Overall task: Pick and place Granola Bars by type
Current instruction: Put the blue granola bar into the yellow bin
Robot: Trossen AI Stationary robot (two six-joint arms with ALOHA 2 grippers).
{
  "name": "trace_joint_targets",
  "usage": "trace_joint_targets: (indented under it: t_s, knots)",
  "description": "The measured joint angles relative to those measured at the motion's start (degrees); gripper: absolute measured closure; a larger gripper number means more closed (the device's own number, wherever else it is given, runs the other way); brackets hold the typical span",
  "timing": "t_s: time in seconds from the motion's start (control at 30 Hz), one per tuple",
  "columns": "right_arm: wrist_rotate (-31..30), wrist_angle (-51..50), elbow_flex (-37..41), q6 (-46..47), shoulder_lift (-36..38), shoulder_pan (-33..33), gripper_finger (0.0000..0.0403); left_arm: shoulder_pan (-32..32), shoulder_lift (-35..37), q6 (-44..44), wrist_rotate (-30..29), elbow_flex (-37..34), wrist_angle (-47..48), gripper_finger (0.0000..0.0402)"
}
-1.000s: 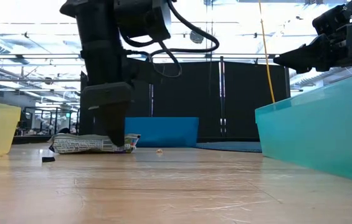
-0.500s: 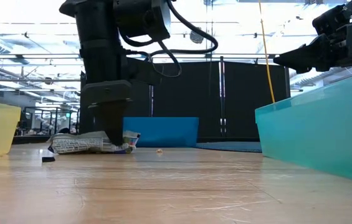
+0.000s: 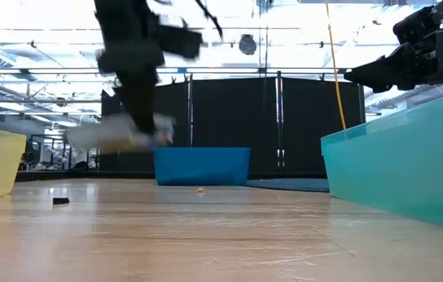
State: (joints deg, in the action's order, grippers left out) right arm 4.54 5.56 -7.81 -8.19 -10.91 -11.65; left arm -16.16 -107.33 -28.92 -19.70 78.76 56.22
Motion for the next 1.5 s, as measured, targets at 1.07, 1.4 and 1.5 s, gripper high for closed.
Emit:
trace_joint_targets:
  t_s: [1.07,1.4,1.5]
  knots:
    - [0.00,0.00,0.00,0.00,-0.01,-0.01,0.0277,-30.29,10.06,-99.72,20.79,-3.56,27.40,0.0396]
    - [0.00,0.00,0.00,0.01,-0.01,-0.01,0.0277,-27.79,11.92,-101.03,25.75,-14.63,14.39,0.0399]
    - [0.00,0.00,0.00,-0.01,-0.01,-0.01,0.0277,-26.54,14.12,-101.53,25.37,-19.44,8.63,0.0399]
